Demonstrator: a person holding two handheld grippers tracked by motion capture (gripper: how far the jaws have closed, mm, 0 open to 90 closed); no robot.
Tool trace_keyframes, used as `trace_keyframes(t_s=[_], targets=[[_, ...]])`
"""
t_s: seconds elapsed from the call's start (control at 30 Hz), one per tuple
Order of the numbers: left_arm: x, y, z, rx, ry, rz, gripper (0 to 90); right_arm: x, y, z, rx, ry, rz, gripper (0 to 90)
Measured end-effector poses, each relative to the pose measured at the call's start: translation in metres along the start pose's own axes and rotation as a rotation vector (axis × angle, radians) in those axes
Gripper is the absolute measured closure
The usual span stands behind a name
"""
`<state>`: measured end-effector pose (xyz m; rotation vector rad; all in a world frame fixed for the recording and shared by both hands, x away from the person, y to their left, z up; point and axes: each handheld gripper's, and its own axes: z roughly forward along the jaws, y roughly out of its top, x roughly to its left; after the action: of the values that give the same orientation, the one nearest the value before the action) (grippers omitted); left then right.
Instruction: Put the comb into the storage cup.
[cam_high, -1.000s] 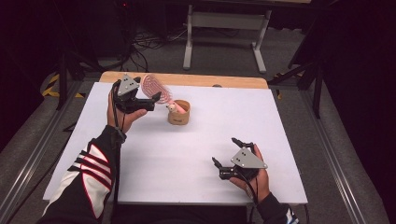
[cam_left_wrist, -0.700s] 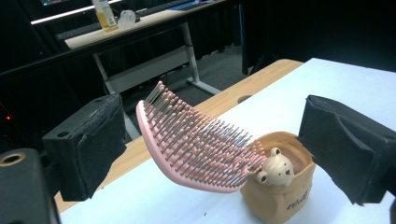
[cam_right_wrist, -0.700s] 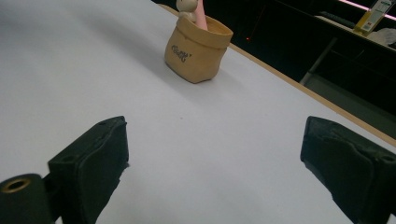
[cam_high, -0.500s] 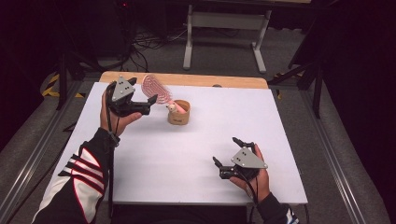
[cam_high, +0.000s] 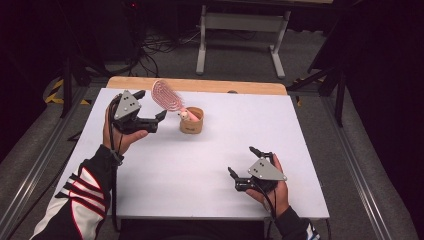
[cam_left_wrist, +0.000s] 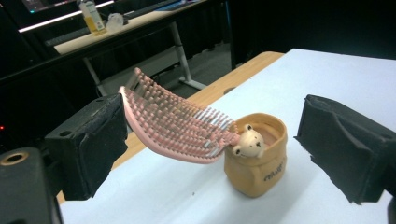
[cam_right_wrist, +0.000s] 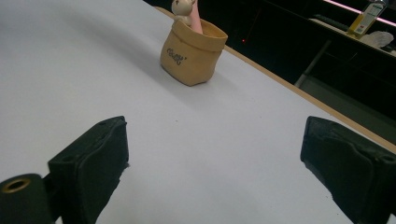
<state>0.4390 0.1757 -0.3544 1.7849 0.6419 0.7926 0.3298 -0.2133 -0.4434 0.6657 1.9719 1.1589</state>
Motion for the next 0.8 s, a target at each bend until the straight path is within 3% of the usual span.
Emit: trace_keyframes(t_s=[0.8], targets=[[-0.026, -0.028, -0.017, -0.024, -0.05, 0.03, 9.6, -0.003, 0.0, -0.001, -0.016, -0.005, 0.013, 8.2]])
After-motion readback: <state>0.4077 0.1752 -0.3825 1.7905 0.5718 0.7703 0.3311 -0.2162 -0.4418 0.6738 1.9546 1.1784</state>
